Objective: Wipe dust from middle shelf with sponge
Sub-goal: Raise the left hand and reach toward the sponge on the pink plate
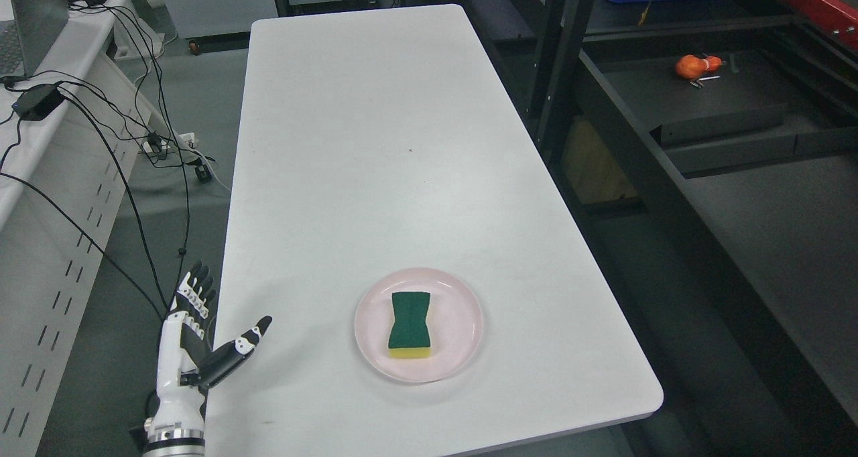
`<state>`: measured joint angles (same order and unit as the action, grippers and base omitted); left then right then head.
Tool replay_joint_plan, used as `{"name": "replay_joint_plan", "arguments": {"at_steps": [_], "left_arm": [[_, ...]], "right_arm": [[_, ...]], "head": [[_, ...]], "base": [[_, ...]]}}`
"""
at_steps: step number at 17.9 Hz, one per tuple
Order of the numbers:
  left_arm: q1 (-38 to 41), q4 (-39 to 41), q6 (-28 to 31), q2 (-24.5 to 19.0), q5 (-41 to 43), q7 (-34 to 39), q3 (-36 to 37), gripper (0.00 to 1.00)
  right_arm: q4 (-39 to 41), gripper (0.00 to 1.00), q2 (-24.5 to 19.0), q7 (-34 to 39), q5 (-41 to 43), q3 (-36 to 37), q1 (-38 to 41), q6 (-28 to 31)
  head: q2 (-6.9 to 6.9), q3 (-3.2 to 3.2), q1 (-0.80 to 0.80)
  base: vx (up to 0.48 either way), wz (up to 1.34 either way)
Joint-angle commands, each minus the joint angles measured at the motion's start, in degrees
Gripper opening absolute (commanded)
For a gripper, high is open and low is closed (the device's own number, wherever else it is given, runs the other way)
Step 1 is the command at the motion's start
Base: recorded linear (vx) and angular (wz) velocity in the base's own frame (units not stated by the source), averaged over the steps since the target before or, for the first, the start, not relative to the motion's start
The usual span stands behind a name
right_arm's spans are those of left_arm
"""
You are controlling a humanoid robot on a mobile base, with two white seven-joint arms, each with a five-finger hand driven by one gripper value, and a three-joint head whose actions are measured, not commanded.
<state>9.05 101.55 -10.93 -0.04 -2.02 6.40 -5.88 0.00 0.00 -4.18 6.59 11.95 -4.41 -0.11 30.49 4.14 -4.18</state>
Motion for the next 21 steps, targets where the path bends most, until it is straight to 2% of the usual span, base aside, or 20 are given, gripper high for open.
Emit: {"name": "replay_joint_plan", "arguments": {"at_steps": [1, 5, 7, 10, 11, 14, 17, 19, 21], "left_arm": [[0.0, 0.05, -0.05, -1.8, -0.01, 0.1, 0.69, 0.98], [0.0, 0.05, -0.66, -1.8, 0.08, -0.42, 0.7, 0.99], [-0.79, -0.03, -3.38, -1.8, 0.08, -3.75, 0.7, 0.99], [-5.16, -0.04, -8.21, -2.32, 1.57, -20.49, -1.75, 0.98], [-7.19, -0.03, -8.66, -3.63, 3.4, -23.08, -2.81, 0.98], [-11.94, -0.21, -10.76, -13.63, 12.01, -27.49, -2.91, 0.97], [-14.93, -0.56, -16.2, -23.22, 22.81, -29.68, -1.25, 0.96], [-18.0, -1.26, -20.77, -27.97, 30.71, -31.36, 1.65, 0.95], [-23.35, -3.19, -26.12, -30.79, 40.02, -32.06, 4.55, 0.94]], "right_arm": [[1.0, 1.0, 1.0, 0.05, 0.0, 0.0, 0.02, 4.15], [1.0, 1.0, 1.0, 0.05, 0.0, 0.0, -0.07, 4.15], [1.0, 1.0, 1.0, 0.05, 0.0, 0.0, 0.02, 4.15], [1.0, 1.0, 1.0, 0.05, 0.0, 0.0, 0.02, 4.15], [1.0, 1.0, 1.0, 0.05, 0.0, 0.0, 0.02, 4.15], [1.0, 1.0, 1.0, 0.05, 0.0, 0.0, 0.02, 4.24], [1.0, 1.0, 1.0, 0.05, 0.0, 0.0, 0.02, 4.15], [1.0, 1.0, 1.0, 0.05, 0.0, 0.0, 0.02, 4.15], [1.0, 1.0, 1.0, 0.05, 0.0, 0.0, 0.02, 4.15]], "head": [[0.0, 0.0, 0.0], [0.0, 0.0, 0.0], [0.0, 0.0, 0.0], [0.0, 0.0, 0.0], [0.0, 0.0, 0.0], [0.0, 0.0, 0.0], [0.0, 0.0, 0.0], [0.0, 0.0, 0.0], [0.0, 0.0, 0.0]], "base": [[0.0, 0.0], [0.0, 0.0], [0.0, 0.0], [0.0, 0.0], [0.0, 0.0], [0.0, 0.0], [0.0, 0.0], [0.0, 0.0], [0.0, 0.0]]}}
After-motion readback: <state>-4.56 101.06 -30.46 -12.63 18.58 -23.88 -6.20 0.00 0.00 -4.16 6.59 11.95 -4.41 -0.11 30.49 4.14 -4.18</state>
